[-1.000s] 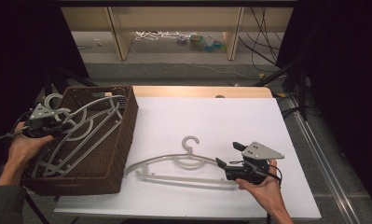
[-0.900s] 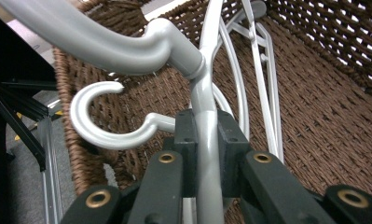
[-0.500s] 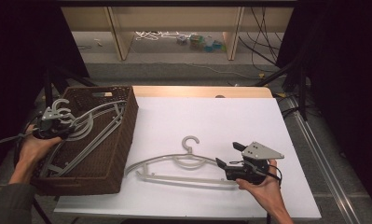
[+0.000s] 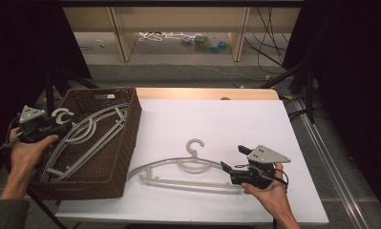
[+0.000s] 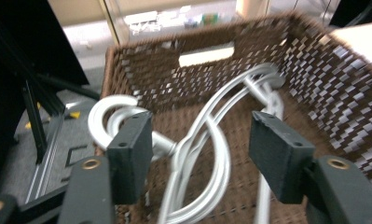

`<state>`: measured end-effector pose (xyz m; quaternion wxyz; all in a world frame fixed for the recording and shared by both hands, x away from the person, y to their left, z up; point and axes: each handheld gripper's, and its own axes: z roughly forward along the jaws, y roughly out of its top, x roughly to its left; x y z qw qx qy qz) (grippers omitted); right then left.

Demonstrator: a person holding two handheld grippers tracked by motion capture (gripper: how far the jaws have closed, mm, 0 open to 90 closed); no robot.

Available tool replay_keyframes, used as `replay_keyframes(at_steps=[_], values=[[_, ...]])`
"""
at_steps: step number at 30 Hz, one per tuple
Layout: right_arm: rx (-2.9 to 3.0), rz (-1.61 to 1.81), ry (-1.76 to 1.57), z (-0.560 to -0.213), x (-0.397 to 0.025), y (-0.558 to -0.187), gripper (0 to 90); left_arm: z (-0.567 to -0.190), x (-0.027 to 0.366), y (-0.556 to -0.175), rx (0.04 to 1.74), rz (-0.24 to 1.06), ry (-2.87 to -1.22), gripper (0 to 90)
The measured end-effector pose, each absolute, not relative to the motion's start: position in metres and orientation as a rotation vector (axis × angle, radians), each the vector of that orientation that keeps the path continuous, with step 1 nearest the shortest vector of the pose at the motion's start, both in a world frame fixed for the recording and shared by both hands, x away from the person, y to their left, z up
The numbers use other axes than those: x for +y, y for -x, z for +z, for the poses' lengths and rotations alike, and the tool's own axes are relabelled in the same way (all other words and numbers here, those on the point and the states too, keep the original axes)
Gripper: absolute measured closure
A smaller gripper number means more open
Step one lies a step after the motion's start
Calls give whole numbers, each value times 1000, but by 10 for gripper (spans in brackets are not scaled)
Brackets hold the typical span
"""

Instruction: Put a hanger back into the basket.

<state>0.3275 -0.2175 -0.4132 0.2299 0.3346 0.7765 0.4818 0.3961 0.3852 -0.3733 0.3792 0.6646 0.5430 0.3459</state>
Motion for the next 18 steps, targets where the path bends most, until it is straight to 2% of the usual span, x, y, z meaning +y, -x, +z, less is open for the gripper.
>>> replay_keyframes(at_steps=[6, 18], values=[[2117, 1352, -915, -414, -216, -328, 197, -359, 358, -371, 1287, 846, -1536, 329], [2087, 1375, -923, -413, -218, -325, 193, -351, 278, -331, 1039, 751, -1528, 292]])
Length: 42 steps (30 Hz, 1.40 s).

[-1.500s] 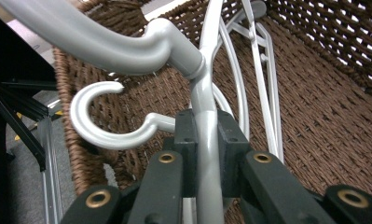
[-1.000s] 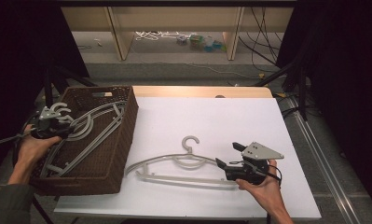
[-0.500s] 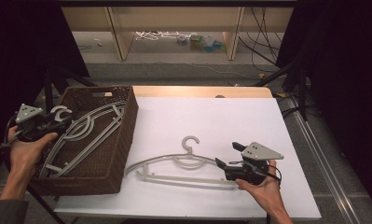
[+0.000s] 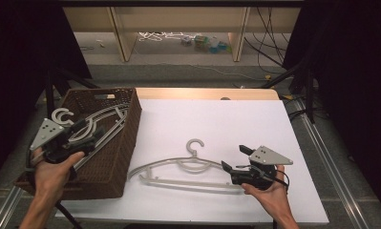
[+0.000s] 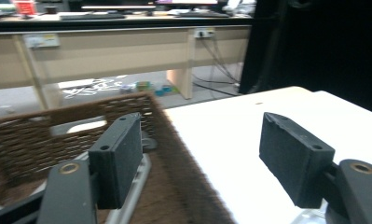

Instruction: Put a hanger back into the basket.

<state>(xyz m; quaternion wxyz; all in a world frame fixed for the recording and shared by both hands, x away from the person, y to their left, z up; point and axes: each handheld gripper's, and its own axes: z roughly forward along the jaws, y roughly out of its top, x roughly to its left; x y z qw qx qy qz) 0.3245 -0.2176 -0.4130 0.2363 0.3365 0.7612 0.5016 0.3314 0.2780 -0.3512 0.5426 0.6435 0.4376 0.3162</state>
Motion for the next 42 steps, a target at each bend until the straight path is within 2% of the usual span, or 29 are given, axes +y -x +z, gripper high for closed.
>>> replay_keyframes(at_steps=[8, 17, 22, 42], values=[[2084, 1379, -940, -413, -219, -322, 190, -360, 236, -319, 949, 655, -1576, 261], [2077, 1386, -939, -413, -219, -322, 191, -373, 206, -310, 876, 629, -1620, 227], [2067, 1389, -942, -414, -218, -322, 191, -382, 198, -307, 855, 583, -1640, 187], [2078, 1404, -917, -416, -218, -323, 187, -407, 183, -295, 804, 541, -1678, 172]])
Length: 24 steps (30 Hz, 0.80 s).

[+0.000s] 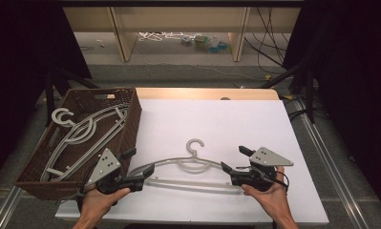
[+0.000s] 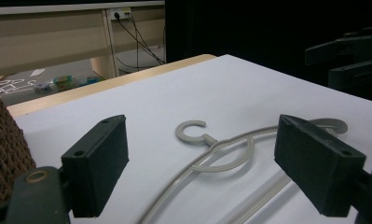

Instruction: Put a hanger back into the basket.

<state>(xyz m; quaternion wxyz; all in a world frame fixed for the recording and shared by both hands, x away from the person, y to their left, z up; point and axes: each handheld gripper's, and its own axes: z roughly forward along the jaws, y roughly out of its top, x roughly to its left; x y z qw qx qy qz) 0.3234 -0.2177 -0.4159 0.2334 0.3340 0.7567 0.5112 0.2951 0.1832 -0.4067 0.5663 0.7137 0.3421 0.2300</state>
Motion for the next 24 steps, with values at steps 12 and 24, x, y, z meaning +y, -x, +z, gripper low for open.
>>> replay_keyframes(at_steps=[12, 24], values=[[2081, 1410, -934, -417, -218, -322, 172, -416, 180, -290, 776, 556, -1672, 157], [2128, 1381, -926, -422, -216, -326, 160, -421, 178, -289, 762, 548, -1683, 157]])
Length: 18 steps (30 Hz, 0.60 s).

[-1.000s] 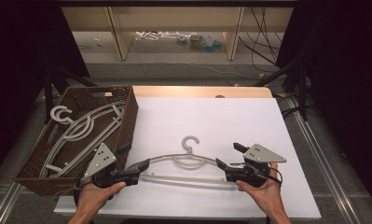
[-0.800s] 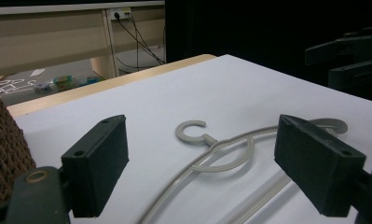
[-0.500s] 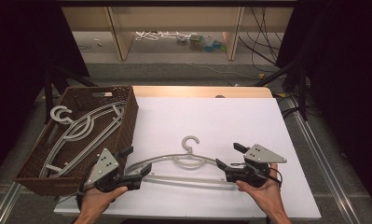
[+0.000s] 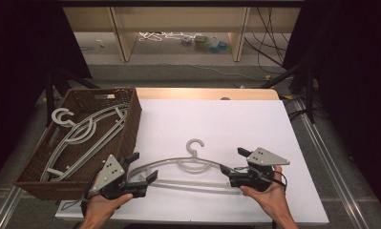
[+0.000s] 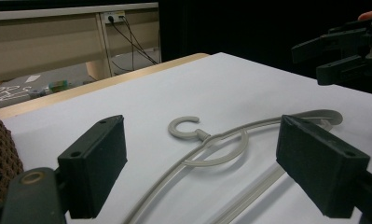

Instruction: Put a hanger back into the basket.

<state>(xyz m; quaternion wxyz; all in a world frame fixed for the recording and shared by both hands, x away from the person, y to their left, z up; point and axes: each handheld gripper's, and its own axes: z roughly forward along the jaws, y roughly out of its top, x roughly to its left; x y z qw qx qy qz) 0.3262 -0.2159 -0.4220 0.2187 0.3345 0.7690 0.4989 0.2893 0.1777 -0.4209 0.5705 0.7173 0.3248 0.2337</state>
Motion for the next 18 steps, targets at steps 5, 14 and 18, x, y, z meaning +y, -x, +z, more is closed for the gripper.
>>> replay_keyframes(at_steps=[5, 14, 18], values=[[2226, 1310, -900, -427, -211, -336, 161, -423, 177, -289, 766, 534, -1689, 157], [2427, 1137, -912, -439, -200, -365, 165, -424, 176, -289, 758, 523, -1695, 158], [2484, 1056, -911, -447, -198, -377, 187, -424, 176, -289, 760, 520, -1695, 158]])
